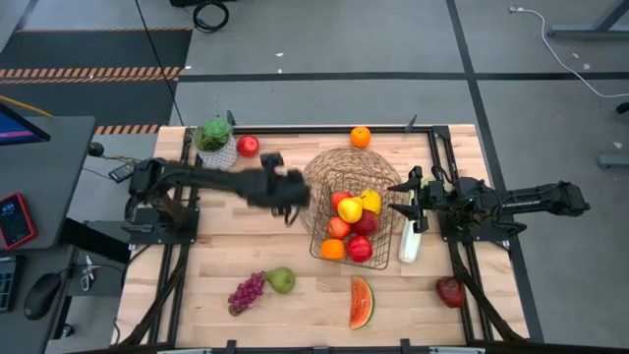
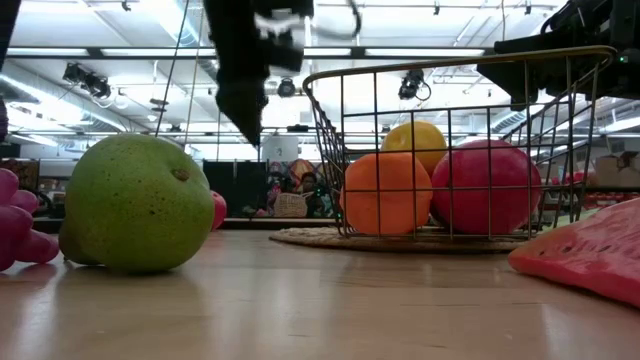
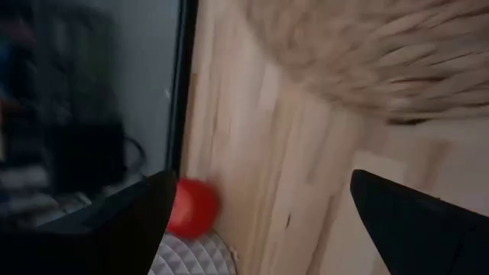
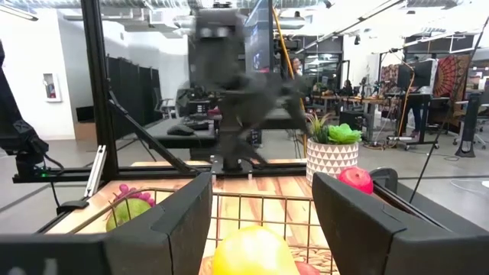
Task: Build produce basket
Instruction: Put the red apple into the wire basket
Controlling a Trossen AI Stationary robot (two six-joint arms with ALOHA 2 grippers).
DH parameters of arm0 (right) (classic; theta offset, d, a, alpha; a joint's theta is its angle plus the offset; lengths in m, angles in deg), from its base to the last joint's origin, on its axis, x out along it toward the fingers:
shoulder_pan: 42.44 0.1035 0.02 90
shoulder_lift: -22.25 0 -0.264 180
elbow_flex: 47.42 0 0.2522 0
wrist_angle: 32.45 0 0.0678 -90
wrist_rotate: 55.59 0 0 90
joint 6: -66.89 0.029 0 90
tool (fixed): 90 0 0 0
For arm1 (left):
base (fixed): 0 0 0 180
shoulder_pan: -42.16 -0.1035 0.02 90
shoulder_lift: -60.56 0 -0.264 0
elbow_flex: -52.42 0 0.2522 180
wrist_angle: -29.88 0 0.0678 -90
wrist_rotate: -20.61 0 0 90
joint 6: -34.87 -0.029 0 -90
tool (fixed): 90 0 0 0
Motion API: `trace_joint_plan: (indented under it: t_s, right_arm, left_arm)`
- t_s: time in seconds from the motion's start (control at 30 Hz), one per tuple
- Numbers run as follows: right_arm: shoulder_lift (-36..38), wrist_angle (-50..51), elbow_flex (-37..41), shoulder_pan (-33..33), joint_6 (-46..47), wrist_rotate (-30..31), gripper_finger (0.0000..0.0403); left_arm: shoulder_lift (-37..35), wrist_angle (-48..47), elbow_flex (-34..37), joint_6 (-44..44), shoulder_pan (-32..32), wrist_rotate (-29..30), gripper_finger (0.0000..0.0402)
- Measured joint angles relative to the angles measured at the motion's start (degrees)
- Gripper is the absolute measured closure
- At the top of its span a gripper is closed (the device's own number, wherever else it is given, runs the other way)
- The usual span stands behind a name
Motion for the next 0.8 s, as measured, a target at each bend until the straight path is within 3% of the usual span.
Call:
trace_joint_plan:
  t_s: [0.23,0.53,0.8]
  right_arm:
    - [0.0,0.0,0.0,0.0,0.0,0.0,0.0172]
    - [0.0,0.0,0.0,0.0,0.0,0.0,0.0172]
    - [0.0,0.0,0.0,0.0,0.0,0.0,0.0172]
  left_arm:
    - [0.3,-1.1,0.0,-9.4,-16.8,-14.8,0.0002]
    - [2.6,0.4,0.0,-25.3,-33.0,-21.1,0.0002]
    - [6.5,2.1,0.0,-36.3,-39.9,-24.1,0.0002]
